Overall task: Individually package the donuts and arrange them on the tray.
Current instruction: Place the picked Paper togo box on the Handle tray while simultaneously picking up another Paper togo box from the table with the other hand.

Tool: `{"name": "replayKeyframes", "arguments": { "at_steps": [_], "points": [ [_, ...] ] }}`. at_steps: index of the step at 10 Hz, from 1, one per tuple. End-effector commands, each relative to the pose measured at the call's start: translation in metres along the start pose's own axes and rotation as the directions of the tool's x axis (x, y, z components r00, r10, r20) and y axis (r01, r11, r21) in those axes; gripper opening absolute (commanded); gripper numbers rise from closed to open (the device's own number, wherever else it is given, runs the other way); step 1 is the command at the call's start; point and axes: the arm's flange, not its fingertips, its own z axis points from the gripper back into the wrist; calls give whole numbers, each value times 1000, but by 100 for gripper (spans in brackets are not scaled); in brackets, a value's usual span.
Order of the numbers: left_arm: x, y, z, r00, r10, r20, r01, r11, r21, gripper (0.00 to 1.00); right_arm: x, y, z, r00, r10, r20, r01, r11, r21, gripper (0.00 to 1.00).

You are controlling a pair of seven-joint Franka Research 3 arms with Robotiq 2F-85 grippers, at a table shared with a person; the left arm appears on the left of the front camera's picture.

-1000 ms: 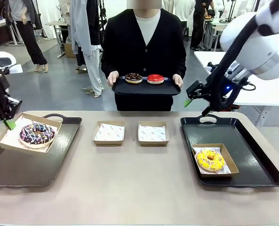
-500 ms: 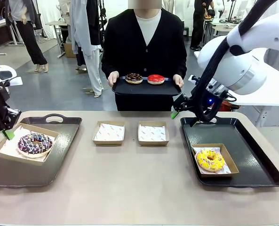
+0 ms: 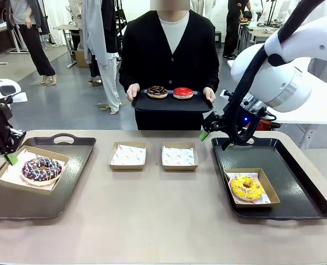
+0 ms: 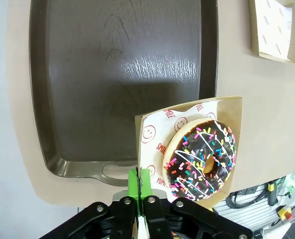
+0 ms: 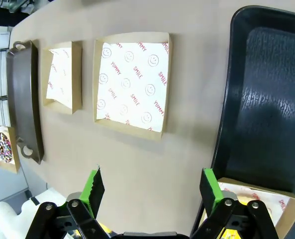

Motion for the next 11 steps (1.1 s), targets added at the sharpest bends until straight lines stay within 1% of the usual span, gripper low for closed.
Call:
{"name": "replayKeyframes", "arguments": {
  "at_steps": [1, 6, 7, 8, 10, 11],
  "points": [
    [-2, 0, 2, 1000, -1, 2, 1, 1000, 0, 1, 0, 1, 0, 1000, 4, 5, -4, 1000, -5, 100],
    [0, 0, 0, 1000, 0, 1, 0, 1000, 0, 1, 0, 0, 0, 1000, 0, 0, 0, 1000, 0, 100],
    [-2, 1, -3, 1000, -22, -15, 23, 1000, 10, 1, 5, 5, -2, 1000, -5, -13, 4, 999, -49, 100],
    [-9, 2, -6, 999, -37, -4, 37, 999, 38, 1, 12, 13, -2, 1000, -9, -27, 7, 995, -101, 100],
    [-18, 5, -16, 998, -60, 15, 59, 997, 53, 1, 31, 30, -9, 997, -16, -71, 4, 986, -164, 100],
    [-21, 7, -23, 997, -69, 20, 68, 996, 56, 1, 39, 39, -15, 996, -14, -90, -2, 985, -171, 100]
  ]
}}
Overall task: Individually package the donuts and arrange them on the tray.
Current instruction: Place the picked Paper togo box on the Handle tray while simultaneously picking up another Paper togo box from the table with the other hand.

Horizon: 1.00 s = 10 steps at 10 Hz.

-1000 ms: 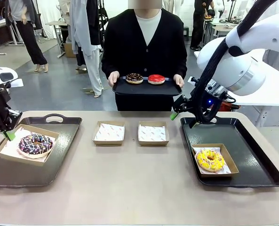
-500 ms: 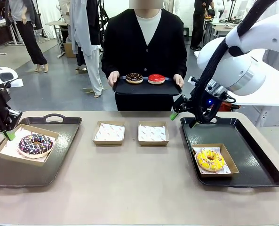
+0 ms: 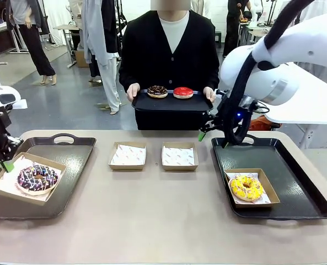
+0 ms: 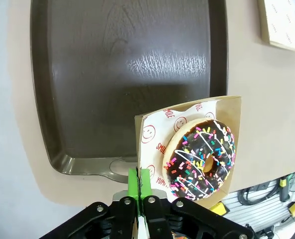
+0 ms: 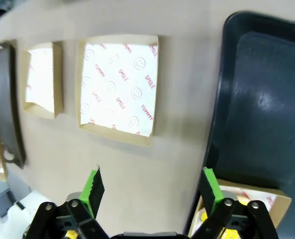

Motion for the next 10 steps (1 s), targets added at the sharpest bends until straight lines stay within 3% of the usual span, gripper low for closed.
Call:
{"name": "replayKeyframes", "arguments": {
  "at_steps": [1, 5, 10],
  "points": [
    [-10, 8, -13, 999, -35, 26, 34, 999, 17, 1, 25, 25, -9, 998, -15, -61, 13, 999, -47, 100],
    [-15, 21, -32, 998, -20, 54, 21, 1000, -22, 1, 50, 54, -41, 994, -37, -99, 25, 992, -124, 100],
    [-7, 9, -52, 1000, -6, 24, 7, 1000, -13, 1, 54, 46, -73, 992, -77, -96, 61, 986, -156, 100]
  ]
}}
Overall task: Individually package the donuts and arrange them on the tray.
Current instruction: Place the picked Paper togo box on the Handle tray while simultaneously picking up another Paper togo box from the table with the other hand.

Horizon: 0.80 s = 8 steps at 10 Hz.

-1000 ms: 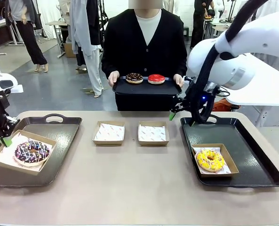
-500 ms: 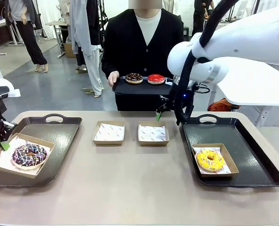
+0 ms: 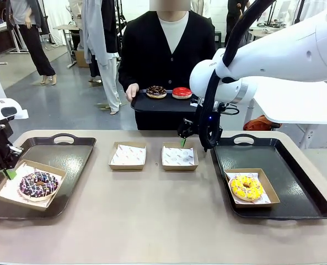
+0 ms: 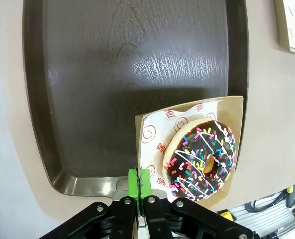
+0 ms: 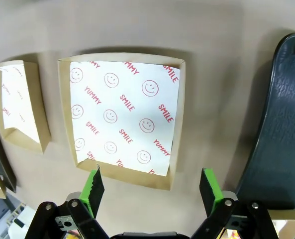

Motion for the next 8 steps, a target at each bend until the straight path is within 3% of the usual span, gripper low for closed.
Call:
{"name": "replayKeyframes", "arguments": {
  "at_steps": [1, 8],
  "points": [
    [-15, -8, -17, 1000, 9, 9, -9, 1000, 1, 1, 6, 3, -8, 1000, -27, 8, 27, 999, -46, 100],
    [-6, -20, -28, 999, 23, -29, -24, 1000, -10, 1, 12, 8, -33, 996, -22, 85, 34, 989, -142, 100]
  ]
}}
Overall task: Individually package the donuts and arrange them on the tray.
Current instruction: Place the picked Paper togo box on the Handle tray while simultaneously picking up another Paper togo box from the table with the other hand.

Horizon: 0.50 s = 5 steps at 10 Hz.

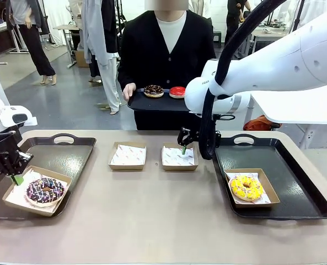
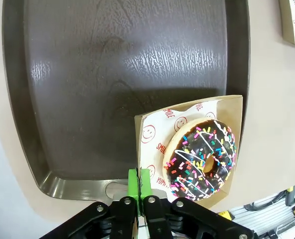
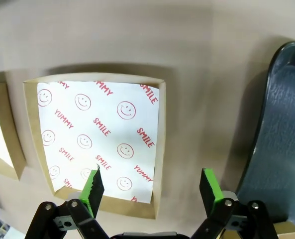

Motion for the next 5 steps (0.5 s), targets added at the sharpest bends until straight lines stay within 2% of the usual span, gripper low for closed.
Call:
{"name": "replayKeyframes", "arguments": {
  "at_steps": [1, 5],
  "points": [
    [-9, -8, -14, 1000, 23, 2, -23, 1000, -18, 1, 6, 7, -5, 999, -19, 43, 21, 999, -38, 100],
    [-1, -9, -22, 998, 64, 19, -63, 997, -44, 1, 10, 9, -6, 998, -27, 52, 29, 998, -51, 100]
  ]
}}
